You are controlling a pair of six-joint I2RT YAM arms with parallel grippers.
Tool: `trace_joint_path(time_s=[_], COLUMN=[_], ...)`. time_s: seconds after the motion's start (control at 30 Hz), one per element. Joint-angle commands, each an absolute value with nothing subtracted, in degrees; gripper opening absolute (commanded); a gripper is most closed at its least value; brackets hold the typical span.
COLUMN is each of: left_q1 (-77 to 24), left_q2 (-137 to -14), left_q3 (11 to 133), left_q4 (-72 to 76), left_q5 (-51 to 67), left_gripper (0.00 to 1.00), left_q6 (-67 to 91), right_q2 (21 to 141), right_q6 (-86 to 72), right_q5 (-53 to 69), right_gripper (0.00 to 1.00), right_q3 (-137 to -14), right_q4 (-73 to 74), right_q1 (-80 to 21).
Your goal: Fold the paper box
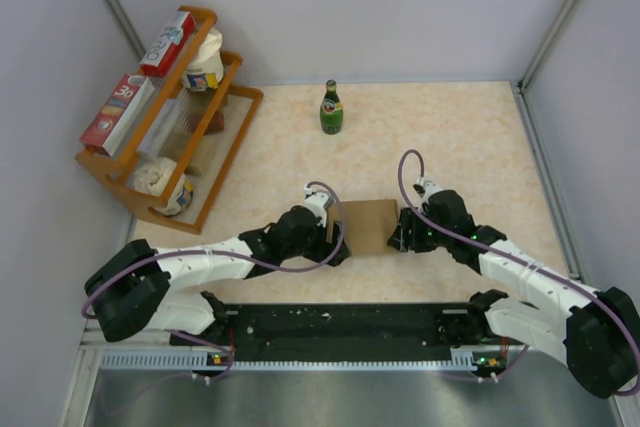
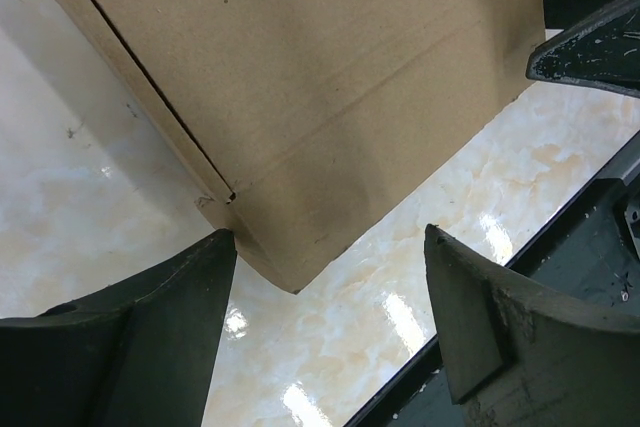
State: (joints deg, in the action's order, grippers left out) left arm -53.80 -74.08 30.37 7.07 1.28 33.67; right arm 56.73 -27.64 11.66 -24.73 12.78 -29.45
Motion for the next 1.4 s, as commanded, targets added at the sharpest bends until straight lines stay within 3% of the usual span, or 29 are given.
trace_joint_path(time_s=[0.0, 1.37], left_q1=[-54.1, -54.1], left_q2=[-74.4, -75.2], left_q3=[32.8, 33.4], left_q4=[9.7, 7.6], left_q5=[1.9, 1.1], left_gripper=[0.8, 0.73], left_q6=[33.3, 32.1], right_q2=[56.6, 57.7], right_q6=[-27.2, -26.3], right_q5=[13.6, 12.1], right_gripper=[0.52, 0.44], right_q3=[-25.3, -25.2], right_q4=[10.3, 10.4], right_q1=[-28.9, -29.0])
